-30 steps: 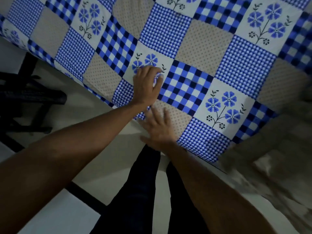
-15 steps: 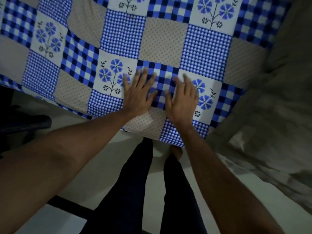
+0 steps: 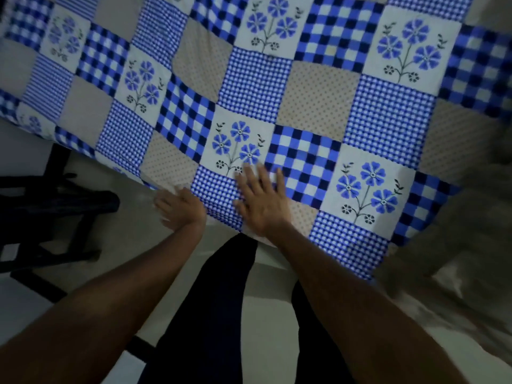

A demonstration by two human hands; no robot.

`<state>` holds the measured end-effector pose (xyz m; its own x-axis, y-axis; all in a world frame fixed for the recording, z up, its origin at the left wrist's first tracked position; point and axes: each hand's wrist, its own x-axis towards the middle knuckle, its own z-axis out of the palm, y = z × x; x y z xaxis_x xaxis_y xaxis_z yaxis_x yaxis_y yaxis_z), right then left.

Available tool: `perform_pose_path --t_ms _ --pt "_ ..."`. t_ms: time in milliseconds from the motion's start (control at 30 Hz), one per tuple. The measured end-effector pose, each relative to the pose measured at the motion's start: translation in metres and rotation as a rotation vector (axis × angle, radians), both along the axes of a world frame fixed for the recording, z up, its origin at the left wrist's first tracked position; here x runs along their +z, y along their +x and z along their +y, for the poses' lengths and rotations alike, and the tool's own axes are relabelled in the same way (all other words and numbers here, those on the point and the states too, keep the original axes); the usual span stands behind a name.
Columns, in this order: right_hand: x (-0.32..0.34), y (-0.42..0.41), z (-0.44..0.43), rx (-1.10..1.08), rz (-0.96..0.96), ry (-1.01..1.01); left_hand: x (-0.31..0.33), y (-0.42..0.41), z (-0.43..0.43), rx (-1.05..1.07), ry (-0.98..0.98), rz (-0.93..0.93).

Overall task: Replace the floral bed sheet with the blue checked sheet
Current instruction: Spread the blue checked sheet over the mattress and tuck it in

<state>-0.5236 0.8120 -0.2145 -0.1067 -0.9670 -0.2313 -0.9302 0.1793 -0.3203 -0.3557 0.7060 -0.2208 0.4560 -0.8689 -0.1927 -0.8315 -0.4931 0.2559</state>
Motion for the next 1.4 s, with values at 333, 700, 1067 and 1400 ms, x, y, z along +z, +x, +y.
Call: perform_pose_path --t_ms 333,700,1067,1400 --pt "0.002 -0.038 -0.124 -0.325 -0.115 -0.262 0.012 -0.08 -0.133 -1.038 -0.189 0.05" --pt "-0.001 0.084 -0.243 -0.049 0.025 0.012 -0.007 0.068 -0.218 -0.87 -0.185 -0.26" --pt "0.013 0.199 -0.244 0.115 -0.339 0.02 0.003 0.165 -0.217 0.03 -0.033 0.196" --pt "-0.001 0.068 -0.256 -0.419 0.081 -0.119 -0.025 0.17 -0.215 0.113 -0.033 0.375"
